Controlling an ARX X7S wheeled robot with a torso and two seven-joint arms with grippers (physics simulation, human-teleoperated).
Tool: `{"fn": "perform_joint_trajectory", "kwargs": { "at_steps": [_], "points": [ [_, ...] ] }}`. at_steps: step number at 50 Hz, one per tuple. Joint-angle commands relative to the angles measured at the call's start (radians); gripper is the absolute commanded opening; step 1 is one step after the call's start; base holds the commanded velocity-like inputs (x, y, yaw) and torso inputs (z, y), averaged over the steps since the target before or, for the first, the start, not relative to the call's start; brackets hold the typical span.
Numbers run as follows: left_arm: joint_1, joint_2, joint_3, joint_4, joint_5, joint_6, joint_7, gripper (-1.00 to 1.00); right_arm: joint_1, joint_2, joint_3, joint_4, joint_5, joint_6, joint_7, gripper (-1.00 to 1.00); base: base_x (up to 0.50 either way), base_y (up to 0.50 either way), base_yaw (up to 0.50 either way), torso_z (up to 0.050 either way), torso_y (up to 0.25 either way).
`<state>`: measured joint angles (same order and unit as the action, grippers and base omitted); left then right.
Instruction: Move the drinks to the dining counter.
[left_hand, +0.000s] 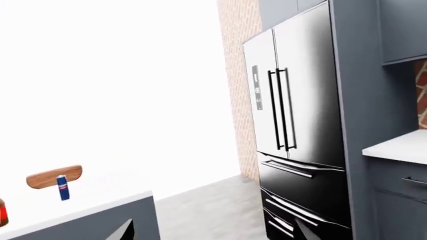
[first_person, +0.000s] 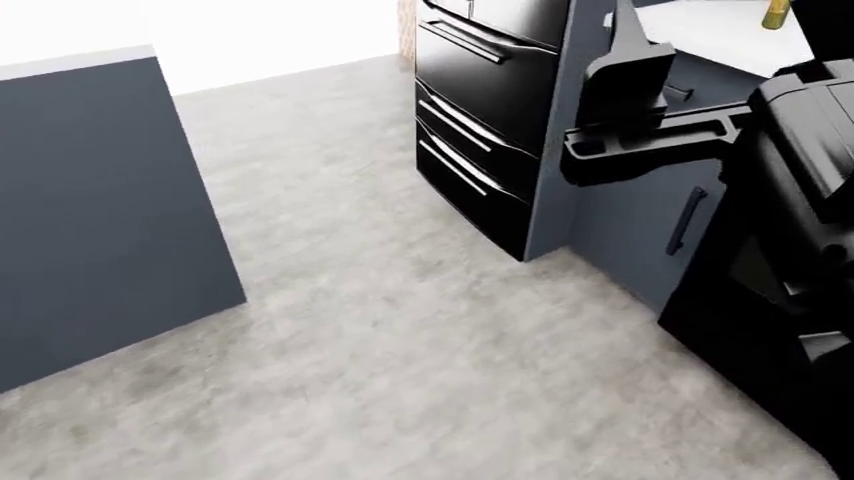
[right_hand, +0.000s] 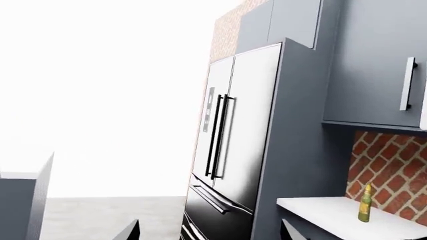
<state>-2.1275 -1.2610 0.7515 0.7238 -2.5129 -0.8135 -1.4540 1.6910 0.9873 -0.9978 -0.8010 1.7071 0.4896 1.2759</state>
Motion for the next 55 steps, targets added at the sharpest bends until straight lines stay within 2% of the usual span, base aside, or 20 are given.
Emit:
{"fn": "perform_joint_trajectory", "kwargs": {
  "at_steps": [1,25,48,55],
  "points": [
    [0.005,-0.001,0.0,0.001,0.001,0.0,0.001,1.0,-0.017,0.0,0.015,-0.011,-0.01,-0.03,-0.026,1.0,0.6,0.14,0.0,0.0,0.0],
    [0.009,-0.001,-0.001,-0.001,0.004,-0.002,0.005,1.0,0.02,-0.01,-0.005,-0.003,-0.009,0.044,-0.002,1.0,0.61,0.13,0.0,0.0,0.0],
    [0.009,0.001,0.0,0.003,0.002,0.0,0.0,1.0,0.016,-0.004,0.0,0.001,-0.013,0.044,0.013,1.0,0.23,0.34,-0.45,0.0,0.001],
    [0.015,0.0,0.002,0.004,0.007,-0.001,0.002,1.0,0.02,-0.011,0.004,-0.016,-0.045,0.051,-0.009,1.0,0.46,0.19,0.0,0.0,0.001]
  ]
}}
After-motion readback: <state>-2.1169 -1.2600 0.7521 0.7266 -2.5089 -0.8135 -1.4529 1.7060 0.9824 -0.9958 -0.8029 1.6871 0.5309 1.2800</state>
